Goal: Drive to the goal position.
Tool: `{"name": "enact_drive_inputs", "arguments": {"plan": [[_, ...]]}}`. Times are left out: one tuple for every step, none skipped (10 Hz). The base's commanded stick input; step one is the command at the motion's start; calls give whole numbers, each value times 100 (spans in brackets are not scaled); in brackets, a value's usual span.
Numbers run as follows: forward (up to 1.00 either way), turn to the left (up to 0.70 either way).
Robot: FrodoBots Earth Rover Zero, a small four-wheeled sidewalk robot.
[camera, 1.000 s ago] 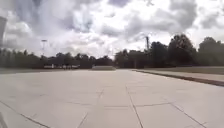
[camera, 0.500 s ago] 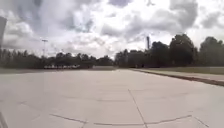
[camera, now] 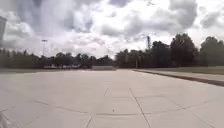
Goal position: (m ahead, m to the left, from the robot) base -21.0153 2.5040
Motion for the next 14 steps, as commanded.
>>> {"name": "enact_drive_inputs", "arguments": {"plan": [[100,5],[100,3],[100,3],[100,3],[100,4],[100,5],[100,1],[100,6],[100,11],[100,14],[100,12],[100,12],[100,13],[100,14]]}}
